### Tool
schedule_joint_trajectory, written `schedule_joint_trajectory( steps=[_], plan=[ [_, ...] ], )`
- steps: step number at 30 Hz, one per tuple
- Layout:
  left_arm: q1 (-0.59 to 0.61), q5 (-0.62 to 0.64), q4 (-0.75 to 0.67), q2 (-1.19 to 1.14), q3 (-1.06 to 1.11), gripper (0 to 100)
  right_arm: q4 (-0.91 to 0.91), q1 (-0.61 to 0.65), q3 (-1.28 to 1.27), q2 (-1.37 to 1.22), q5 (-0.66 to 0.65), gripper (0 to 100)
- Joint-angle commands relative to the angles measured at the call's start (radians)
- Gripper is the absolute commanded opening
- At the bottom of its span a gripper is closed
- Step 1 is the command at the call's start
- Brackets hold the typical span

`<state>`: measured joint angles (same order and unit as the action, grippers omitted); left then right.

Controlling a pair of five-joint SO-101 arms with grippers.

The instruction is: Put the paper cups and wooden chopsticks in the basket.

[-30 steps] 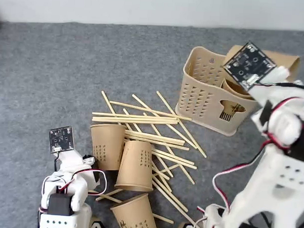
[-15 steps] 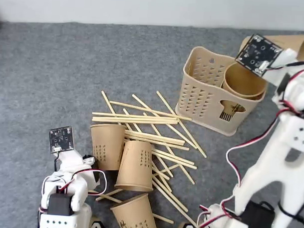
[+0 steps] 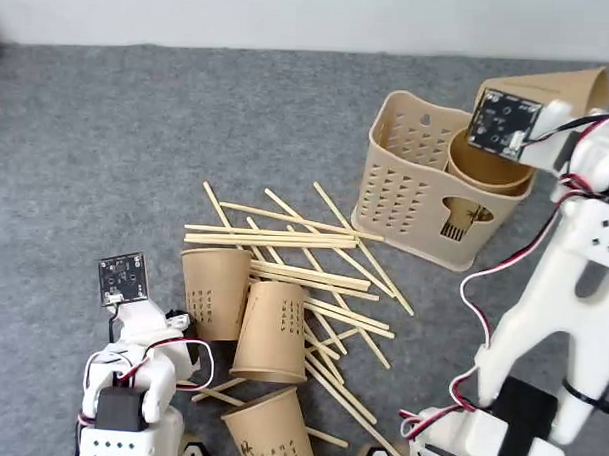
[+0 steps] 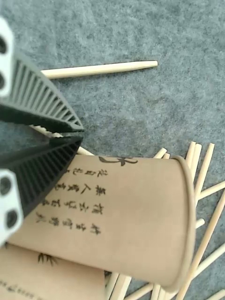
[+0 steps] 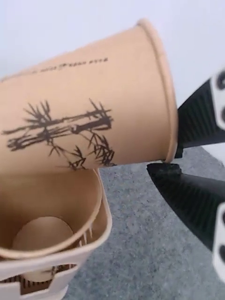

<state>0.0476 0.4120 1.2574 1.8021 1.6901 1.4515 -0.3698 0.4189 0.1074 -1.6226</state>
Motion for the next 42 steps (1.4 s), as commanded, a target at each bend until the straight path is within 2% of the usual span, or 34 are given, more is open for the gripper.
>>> schedule_joint_trajectory(
  steps=[1,17,22,27,34,40,42],
  plan=[
    [-0.002,-0.005,0.003,0.012,-0.008,1,-0.021,0.024,0.046,0.012,-0.087,0.9],
    [-0.002,-0.005,0.003,0.012,-0.008,1,0.036,0.005,0.041,0.165,-0.252,0.9],
    [-0.002,-0.005,0.003,0.012,-0.008,1,0.033,0.005,0.041,0.173,-0.252,1.3],
    [-0.002,-0.005,0.003,0.012,-0.008,1,0.030,0.005,0.041,0.170,-0.252,9.3],
    [-0.002,-0.005,0.003,0.012,-0.008,1,-0.053,-0.010,0.040,0.170,-0.250,9.1],
    [-0.002,-0.005,0.003,0.012,-0.008,1,-0.054,-0.002,0.041,0.180,-0.245,9.1],
    [-0.002,-0.005,0.003,0.012,-0.008,1,-0.058,0.019,0.048,0.183,-0.195,9.1]
  ],
)
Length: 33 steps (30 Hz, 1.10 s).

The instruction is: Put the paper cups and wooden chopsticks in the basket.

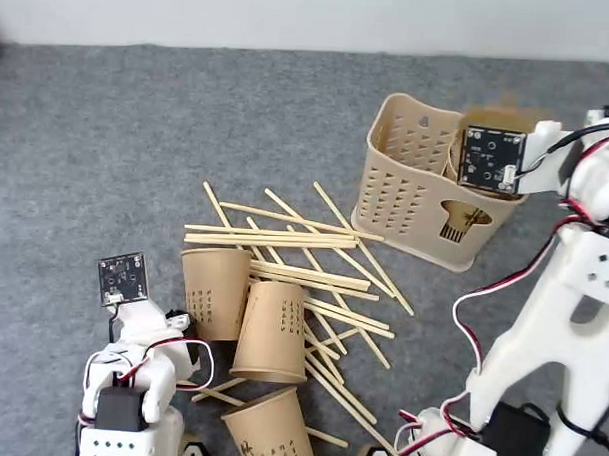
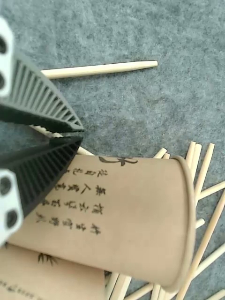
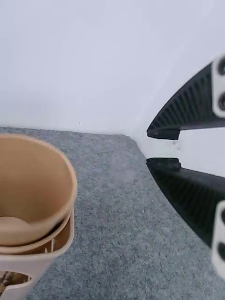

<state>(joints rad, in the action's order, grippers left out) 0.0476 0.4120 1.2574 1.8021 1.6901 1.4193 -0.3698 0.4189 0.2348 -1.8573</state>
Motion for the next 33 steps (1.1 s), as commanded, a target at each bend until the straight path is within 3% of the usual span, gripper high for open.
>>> schedule_joint_trajectory(
  steps=[1,9,17,20,29,33],
  plan=[
    [-0.002,-0.005,0.003,0.012,-0.008,1,-0.025,0.030,0.052,0.065,0.080,9.1],
    [-0.002,-0.005,0.003,0.012,-0.008,1,0.004,0.188,0.052,0.180,0.491,8.6],
    [-0.002,-0.005,0.003,0.012,-0.008,1,0.371,0.375,0.051,0.203,0.888,3.9],
    [-0.002,-0.005,0.003,0.012,-0.008,1,0.375,0.440,-0.023,0.222,1.083,0.8],
    [-0.002,-0.005,0.003,0.012,-0.008,1,0.377,0.717,-0.405,0.341,1.181,0.9],
    [-0.002,-0.005,0.003,0.012,-0.008,1,0.377,0.855,-0.528,0.449,1.295,0.9]
  ],
)
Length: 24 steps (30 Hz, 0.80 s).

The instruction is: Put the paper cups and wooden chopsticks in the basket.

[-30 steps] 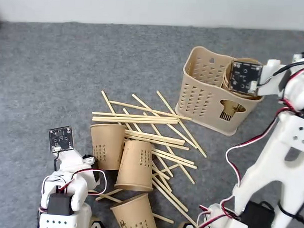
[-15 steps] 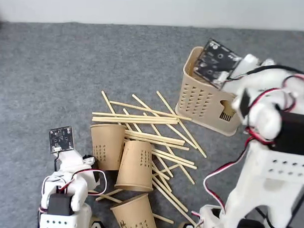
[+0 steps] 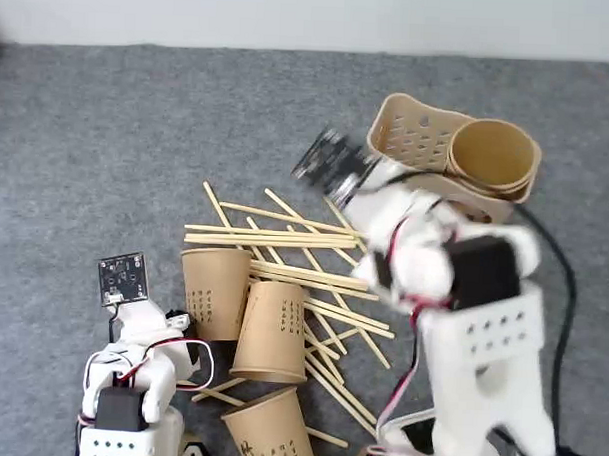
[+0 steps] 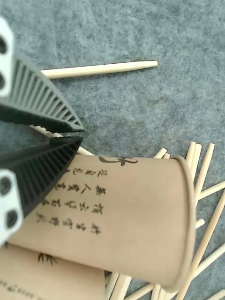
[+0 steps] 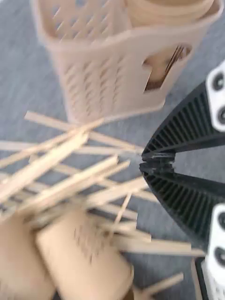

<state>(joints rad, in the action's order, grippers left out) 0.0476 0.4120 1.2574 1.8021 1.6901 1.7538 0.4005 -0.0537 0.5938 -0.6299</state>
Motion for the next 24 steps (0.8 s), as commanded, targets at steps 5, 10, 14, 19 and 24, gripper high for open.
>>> schedule_joint_trajectory(
  steps=[5,10,14,19,24],
  plan=[
    [-0.002,-0.005,0.003,0.012,-0.008,1,0.039,0.269,-0.209,0.180,0.230,0.9],
    [-0.002,-0.005,0.003,0.012,-0.008,1,0.036,0.470,-0.328,0.202,0.290,1.0],
    [-0.002,-0.005,0.003,0.012,-0.008,1,-0.004,0.607,-0.416,0.202,0.292,4.8],
    [-0.002,-0.005,0.003,0.012,-0.008,1,-0.104,0.644,-0.552,0.202,0.290,14.4],
    [-0.002,-0.005,0.003,0.012,-0.008,1,-0.197,0.719,-0.628,0.205,0.284,14.7]
  ],
)
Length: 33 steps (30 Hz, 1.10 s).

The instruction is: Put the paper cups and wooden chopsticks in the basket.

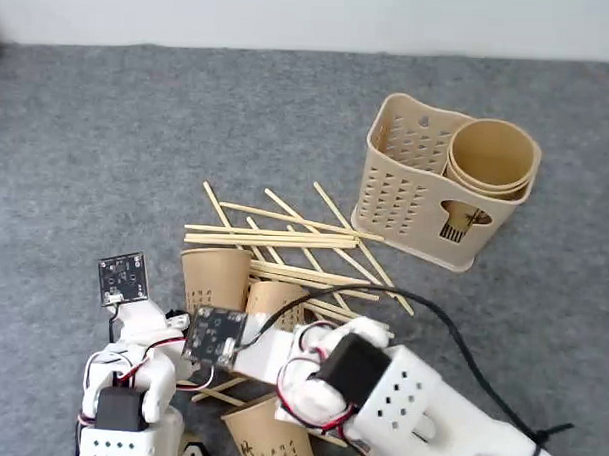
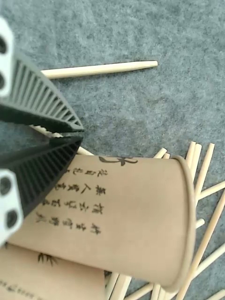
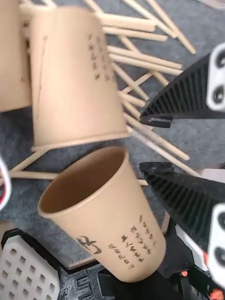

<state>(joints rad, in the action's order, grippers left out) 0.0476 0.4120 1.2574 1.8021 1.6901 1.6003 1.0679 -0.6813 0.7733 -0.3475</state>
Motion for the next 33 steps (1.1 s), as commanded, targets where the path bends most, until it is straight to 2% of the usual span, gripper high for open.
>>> schedule_joint_trajectory(
  steps=[1,3,11,15,26,33],
  plan=[
    [-0.002,-0.005,0.003,0.012,-0.008,1,-0.051,0.076,0.000,0.027,0.002,14.7],
    [-0.002,-0.005,0.003,0.012,-0.008,1,-0.068,0.108,-0.008,0.051,0.002,14.7],
    [-0.002,-0.005,0.003,0.012,-0.008,1,-0.242,0.110,-0.157,0.182,-0.005,14.7],
    [-0.002,-0.005,0.003,0.012,-0.008,1,-0.328,0.101,-0.236,0.191,-0.074,14.7],
    [-0.002,-0.005,0.003,0.012,-0.008,1,-0.503,-0.196,-0.361,0.199,-0.222,14.5],
    [-0.002,-0.005,0.003,0.012,-0.008,1,-0.568,-0.272,-0.359,0.200,-0.255,14.3]
  ],
)
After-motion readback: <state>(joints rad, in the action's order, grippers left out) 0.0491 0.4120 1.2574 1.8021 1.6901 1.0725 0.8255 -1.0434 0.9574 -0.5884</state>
